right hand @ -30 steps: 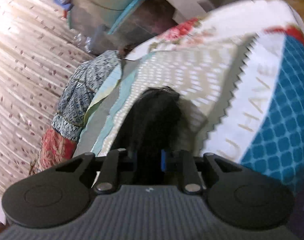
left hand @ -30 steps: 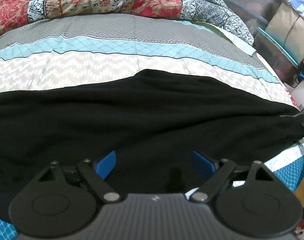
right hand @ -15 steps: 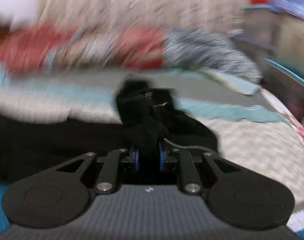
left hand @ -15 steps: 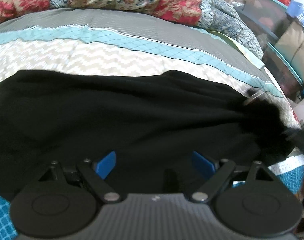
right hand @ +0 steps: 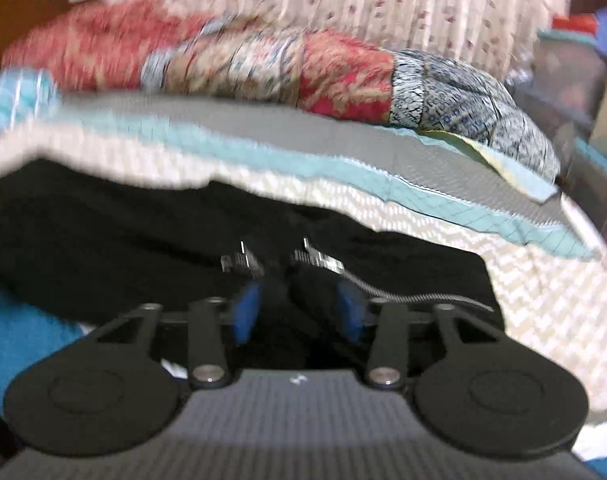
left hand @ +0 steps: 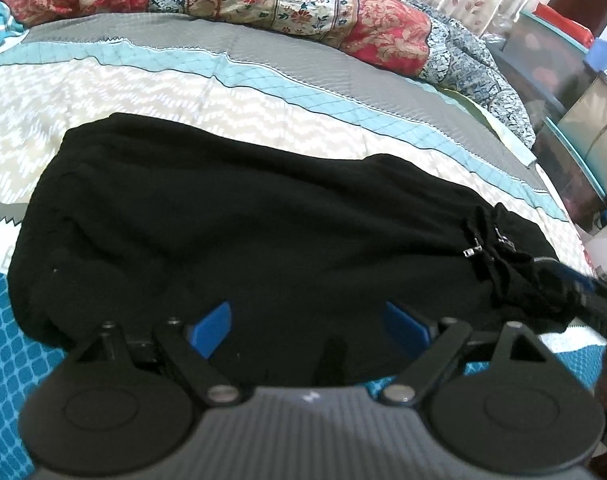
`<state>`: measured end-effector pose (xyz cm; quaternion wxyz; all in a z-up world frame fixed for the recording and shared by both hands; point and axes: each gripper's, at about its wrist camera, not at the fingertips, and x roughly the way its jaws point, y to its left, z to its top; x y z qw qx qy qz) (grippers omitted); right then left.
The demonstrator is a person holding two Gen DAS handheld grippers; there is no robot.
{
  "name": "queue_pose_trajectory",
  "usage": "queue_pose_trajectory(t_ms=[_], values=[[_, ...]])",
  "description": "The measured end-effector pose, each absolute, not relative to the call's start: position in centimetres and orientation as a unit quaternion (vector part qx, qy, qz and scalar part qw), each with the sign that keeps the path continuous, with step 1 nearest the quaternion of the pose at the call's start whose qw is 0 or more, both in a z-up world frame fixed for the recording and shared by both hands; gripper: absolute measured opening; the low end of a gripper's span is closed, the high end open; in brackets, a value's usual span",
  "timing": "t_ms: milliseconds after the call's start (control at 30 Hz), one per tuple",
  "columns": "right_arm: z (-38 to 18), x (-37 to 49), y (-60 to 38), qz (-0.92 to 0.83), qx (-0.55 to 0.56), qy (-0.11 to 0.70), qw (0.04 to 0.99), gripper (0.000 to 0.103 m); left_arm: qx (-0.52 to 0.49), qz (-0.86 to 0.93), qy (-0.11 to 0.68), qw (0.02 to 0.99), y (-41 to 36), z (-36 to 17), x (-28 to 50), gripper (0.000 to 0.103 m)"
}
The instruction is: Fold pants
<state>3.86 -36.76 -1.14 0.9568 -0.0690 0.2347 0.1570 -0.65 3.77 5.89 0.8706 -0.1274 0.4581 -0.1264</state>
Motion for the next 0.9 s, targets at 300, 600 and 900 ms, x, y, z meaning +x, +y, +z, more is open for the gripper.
queue_pose_trajectory(t_ms=[300, 600, 900], values=[[-5.1, 7.4, -35.3, 0.099, -0.045, 0.310, 0.945, 0.033, -0.150, -0.091, 0.429, 0.886, 8.0, 7.6, -2.9, 0.087], [-0.8, 2.7, -32.6, 0.171, 0.043, 0.258, 0.950, 0.035, -0.224, 0.007, 0.396, 0.891, 16.9, 7.4, -3.8, 0.099], [-2.4, 6.8, -20.8, 0.321, 0.113, 0.342, 0.876, 0.021, -0.321, -0.011, 0.417, 0.850, 20.5, 2.5, -0.9, 0.103]])
